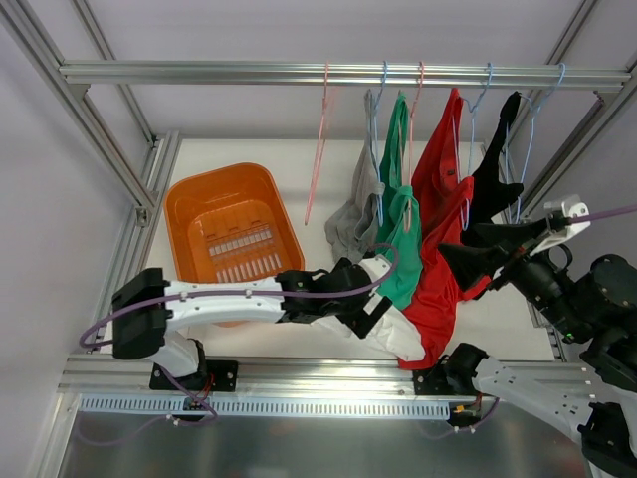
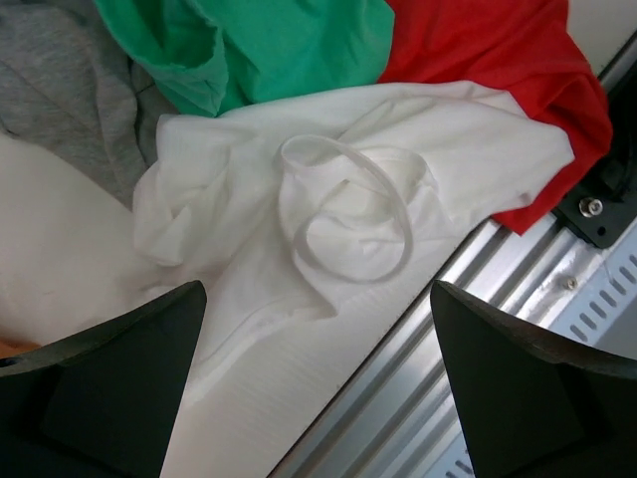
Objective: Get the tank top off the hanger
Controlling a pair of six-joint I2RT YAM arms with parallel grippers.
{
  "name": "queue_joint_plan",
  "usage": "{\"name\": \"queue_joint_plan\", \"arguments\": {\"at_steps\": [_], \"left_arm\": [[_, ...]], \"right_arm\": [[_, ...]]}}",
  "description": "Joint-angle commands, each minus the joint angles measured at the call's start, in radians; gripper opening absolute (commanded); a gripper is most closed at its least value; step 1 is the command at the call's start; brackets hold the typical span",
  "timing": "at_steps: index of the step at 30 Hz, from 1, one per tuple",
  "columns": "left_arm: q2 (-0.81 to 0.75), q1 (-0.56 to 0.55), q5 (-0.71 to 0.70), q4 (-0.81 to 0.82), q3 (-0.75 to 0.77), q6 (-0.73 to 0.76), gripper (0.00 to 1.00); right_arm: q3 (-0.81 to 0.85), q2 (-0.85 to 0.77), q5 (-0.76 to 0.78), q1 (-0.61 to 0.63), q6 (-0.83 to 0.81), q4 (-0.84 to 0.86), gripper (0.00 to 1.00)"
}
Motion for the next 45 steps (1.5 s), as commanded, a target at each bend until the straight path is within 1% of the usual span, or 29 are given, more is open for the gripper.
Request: {"name": "queue_joint_plan", "arguments": {"at_steps": [1,6,11,13,14,15,17,18,20,21,23,24,26,33,37,41,45], "left_arm": [[0.086,-0.003,-0.04,0.059,0.087,-0.048,0.99],[0.238,-0.003,-0.039,0.067,0.138,-0.072,0.99],[0.337,-0.005,-0.045,0.073,0.149,-0.12,0.99],[0.363,-0.009,-0.057,0.076,0.141,-0.138,0.95],[0.373,-0.011,-0.062,0.079,0.138,-0.141,0.82],[0.375,-0.017,-0.068,0.076,0.135,-0.146,0.74],[0.374,-0.026,-0.095,0.077,0.127,-0.16,0.62],[0.374,-0.032,-0.103,0.076,0.12,-0.163,0.51],[0.374,-0.037,-0.126,0.076,0.108,-0.172,0.39],[0.371,-0.038,-0.128,0.074,0.104,-0.176,0.26],[0.361,-0.042,-0.134,0.074,0.086,-0.186,0.07],[0.339,-0.045,-0.151,0.073,0.077,-0.189,0.0],[0.302,-0.055,-0.168,0.071,0.043,-0.196,0.0],[0.067,-0.098,-0.255,0.033,0.002,-0.167,0.0],[-0.053,-0.124,-0.338,-0.022,0.015,-0.143,0.0],[-0.186,-0.135,-0.411,-0.117,0.063,-0.138,0.0],[-0.298,-0.143,-0.454,-0.171,0.101,-0.132,0.0]], "right_arm": [[-0.002,-0.038,-0.055,0.002,0.008,-0.033,1.0],[-0.004,-0.059,-0.071,0.002,0.01,-0.055,0.99],[-0.007,-0.059,-0.088,0.002,0.005,-0.053,1.0],[-0.009,-0.055,-0.086,0.002,0.002,-0.052,1.0],[-0.016,-0.052,-0.085,0.002,0.002,-0.05,1.0],[-0.019,-0.049,-0.086,0.002,0.002,-0.047,0.99],[-0.027,-0.042,-0.095,0.002,0.002,-0.041,0.99],[-0.035,-0.038,-0.106,0.002,0.002,-0.038,0.99],[-0.042,-0.036,-0.109,0.002,0.002,-0.026,0.99],[-0.048,-0.038,-0.108,0.002,0.0,-0.022,0.99],[-0.051,-0.039,-0.109,0.002,0.0,-0.012,1.0],[-0.052,-0.041,-0.109,0.002,0.0,-0.007,1.0],[-0.053,-0.041,-0.106,0.002,-0.004,-0.007,1.0],[-0.062,-0.048,-0.082,0.002,-0.009,-0.003,1.0],[-0.061,-0.048,-0.068,0.0,-0.016,0.001,1.0],[-0.053,-0.045,-0.055,0.002,-0.027,0.002,1.0],[-0.035,-0.056,0.01,0.002,-0.046,0.002,0.99]]}}
